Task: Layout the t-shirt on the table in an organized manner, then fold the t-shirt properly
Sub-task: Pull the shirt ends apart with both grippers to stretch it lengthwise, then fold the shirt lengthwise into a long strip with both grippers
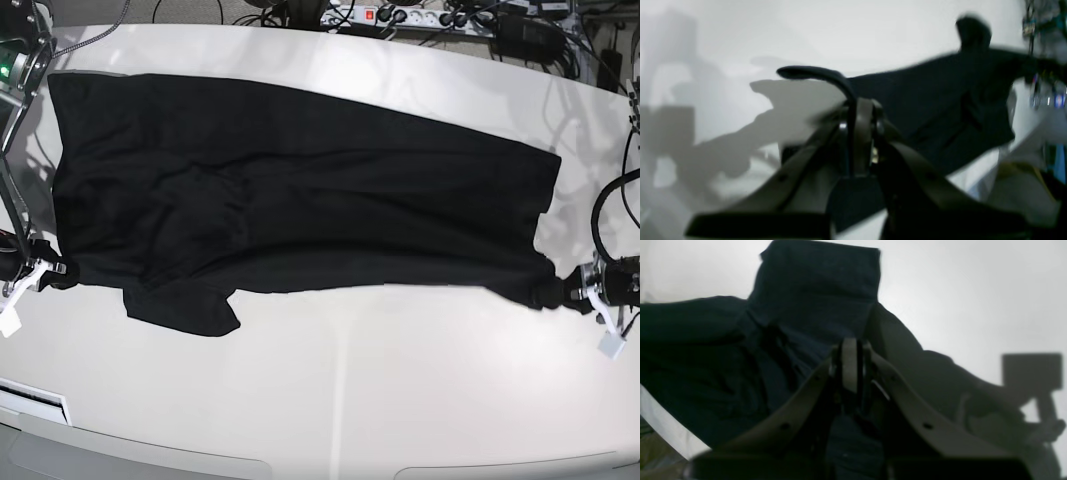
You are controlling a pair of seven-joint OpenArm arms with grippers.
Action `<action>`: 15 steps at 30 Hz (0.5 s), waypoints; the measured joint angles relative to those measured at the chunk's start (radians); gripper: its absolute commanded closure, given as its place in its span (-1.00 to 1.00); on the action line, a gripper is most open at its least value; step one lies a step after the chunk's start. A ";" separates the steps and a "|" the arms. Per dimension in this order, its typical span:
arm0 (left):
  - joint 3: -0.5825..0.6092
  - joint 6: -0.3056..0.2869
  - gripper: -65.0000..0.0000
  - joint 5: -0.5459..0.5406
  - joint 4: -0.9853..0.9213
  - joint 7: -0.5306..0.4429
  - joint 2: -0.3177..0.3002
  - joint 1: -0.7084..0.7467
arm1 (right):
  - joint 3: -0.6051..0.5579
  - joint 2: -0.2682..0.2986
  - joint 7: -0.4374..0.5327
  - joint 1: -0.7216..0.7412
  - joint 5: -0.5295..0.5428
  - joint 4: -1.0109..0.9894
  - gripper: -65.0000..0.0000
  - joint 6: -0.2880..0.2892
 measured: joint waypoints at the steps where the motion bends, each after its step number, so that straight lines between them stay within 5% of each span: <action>1: 0.000 0.001 1.00 0.016 0.000 0.024 0.001 0.002 | 0.000 0.002 0.000 -0.015 0.000 0.008 1.00 0.000; 15: 0.002 0.053 1.00 0.046 0.000 0.034 -0.030 0.010 | -0.001 0.053 -0.017 -0.214 0.011 0.201 1.00 0.000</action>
